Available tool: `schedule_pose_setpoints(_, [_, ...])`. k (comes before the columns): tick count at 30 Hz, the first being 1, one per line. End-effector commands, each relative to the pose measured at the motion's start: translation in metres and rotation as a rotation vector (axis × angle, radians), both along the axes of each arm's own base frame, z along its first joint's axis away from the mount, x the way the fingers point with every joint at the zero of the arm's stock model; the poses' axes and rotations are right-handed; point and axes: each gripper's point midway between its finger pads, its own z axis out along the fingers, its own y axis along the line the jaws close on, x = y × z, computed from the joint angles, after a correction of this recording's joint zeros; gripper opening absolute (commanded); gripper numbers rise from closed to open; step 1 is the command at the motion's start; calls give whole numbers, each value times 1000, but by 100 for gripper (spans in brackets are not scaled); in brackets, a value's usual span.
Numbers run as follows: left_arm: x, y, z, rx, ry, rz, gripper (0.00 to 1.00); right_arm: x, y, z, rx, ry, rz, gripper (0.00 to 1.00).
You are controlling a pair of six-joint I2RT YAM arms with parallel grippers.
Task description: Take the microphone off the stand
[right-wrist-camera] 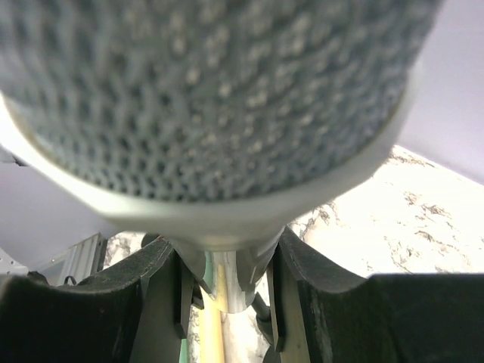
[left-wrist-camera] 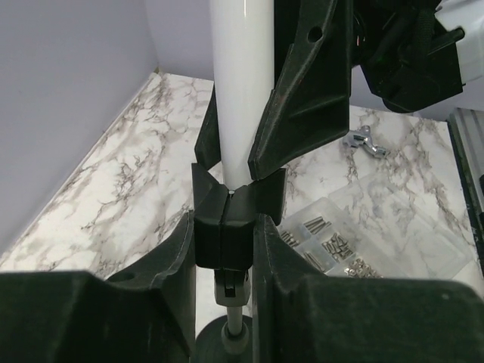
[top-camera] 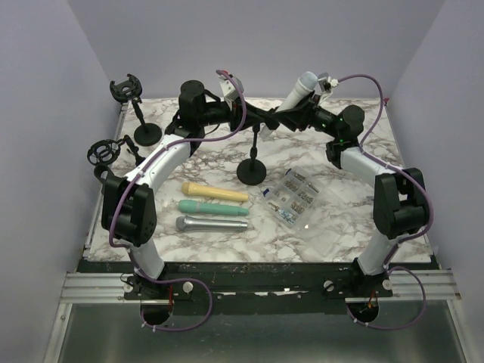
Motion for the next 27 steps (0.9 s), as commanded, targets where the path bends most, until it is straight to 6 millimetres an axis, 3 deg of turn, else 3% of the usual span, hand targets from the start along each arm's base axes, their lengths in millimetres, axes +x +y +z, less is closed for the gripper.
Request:
schedule_pose_setpoints(1, [-5, -3, 17, -38, -18, -25, 0, -10, -2, 5, -17, 12, -31, 3])
schedule_pose_setpoints(8, [4, 16, 26, 12, -69, 102, 0, 25, -50, 14, -12, 78, -463, 1])
schedule_pose_setpoints(14, [23, 39, 40, -28, -95, 230, 0, 32, -79, 8, -34, 136, -651, 1])
schedule_pose_setpoints(22, [54, 65, 66, -83, -149, 346, 0, 10, -84, -27, -138, 186, -641, 1])
schedule_pose_setpoints(27, [73, 81, 71, -83, -140, 296, 0, -6, -74, -43, -161, 213, -559, 1])
